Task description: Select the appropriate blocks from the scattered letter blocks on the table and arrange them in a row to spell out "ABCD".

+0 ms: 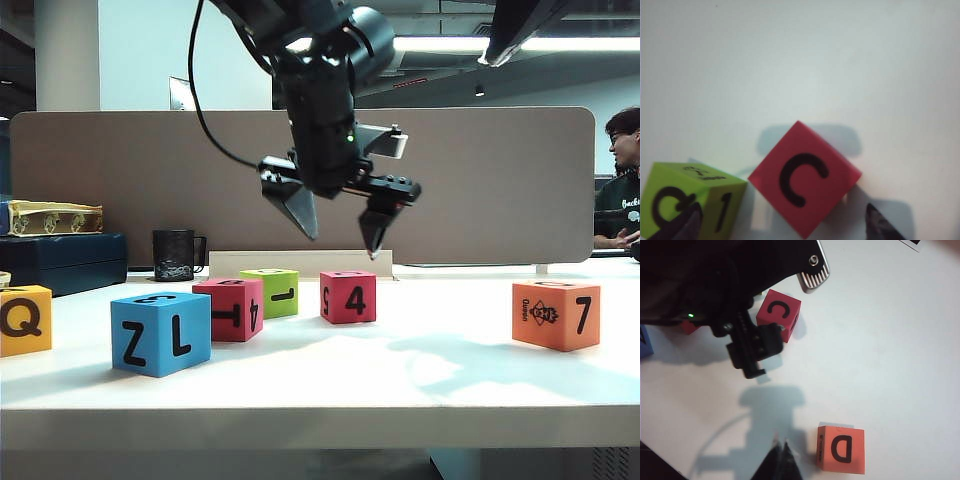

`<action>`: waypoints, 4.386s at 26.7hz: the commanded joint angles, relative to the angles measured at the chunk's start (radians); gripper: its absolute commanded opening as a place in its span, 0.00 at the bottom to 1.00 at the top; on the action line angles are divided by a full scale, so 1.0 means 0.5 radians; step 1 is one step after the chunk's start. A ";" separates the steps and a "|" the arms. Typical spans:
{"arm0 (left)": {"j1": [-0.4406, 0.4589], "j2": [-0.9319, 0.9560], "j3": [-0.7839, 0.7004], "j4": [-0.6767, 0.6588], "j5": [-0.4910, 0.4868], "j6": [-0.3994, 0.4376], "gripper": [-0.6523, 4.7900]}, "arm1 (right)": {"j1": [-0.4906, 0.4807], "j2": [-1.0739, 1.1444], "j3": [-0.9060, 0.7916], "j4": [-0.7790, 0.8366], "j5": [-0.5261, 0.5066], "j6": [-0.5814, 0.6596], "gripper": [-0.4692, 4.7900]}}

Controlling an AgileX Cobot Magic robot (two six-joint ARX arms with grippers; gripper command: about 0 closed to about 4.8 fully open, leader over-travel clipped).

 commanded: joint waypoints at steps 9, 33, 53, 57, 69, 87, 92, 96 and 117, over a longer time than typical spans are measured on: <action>0.220 -0.062 0.005 -0.348 0.586 0.356 0.88 | 0.001 -0.005 0.010 -0.005 -0.001 0.003 0.09; 0.291 -0.055 0.007 -0.212 0.852 0.957 0.99 | 0.001 -0.005 0.011 -0.185 -0.092 0.111 0.09; 0.328 0.336 0.504 -0.548 1.026 0.964 0.99 | 0.001 -0.005 0.069 -0.305 -0.105 0.124 0.09; 0.347 0.374 0.504 -0.547 1.012 0.994 0.98 | 0.001 -0.005 0.069 -0.308 -0.105 0.124 0.09; 0.257 0.372 0.684 -0.637 0.922 0.986 0.98 | 0.001 -0.005 0.069 -0.275 -0.104 0.124 0.09; 0.212 0.389 0.687 -0.570 0.930 0.908 0.98 | 0.001 -0.005 0.069 -0.248 -0.099 0.124 0.09; 0.211 0.423 0.687 -0.574 1.000 0.903 0.98 | 0.001 -0.005 0.069 -0.249 -0.099 0.124 0.09; 0.211 0.465 0.687 -0.603 1.013 0.904 0.98 | 0.001 -0.005 0.069 -0.249 -0.099 0.124 0.09; 0.211 0.464 0.705 -0.638 0.910 0.681 0.66 | 0.001 -0.005 0.069 -0.242 -0.098 0.123 0.09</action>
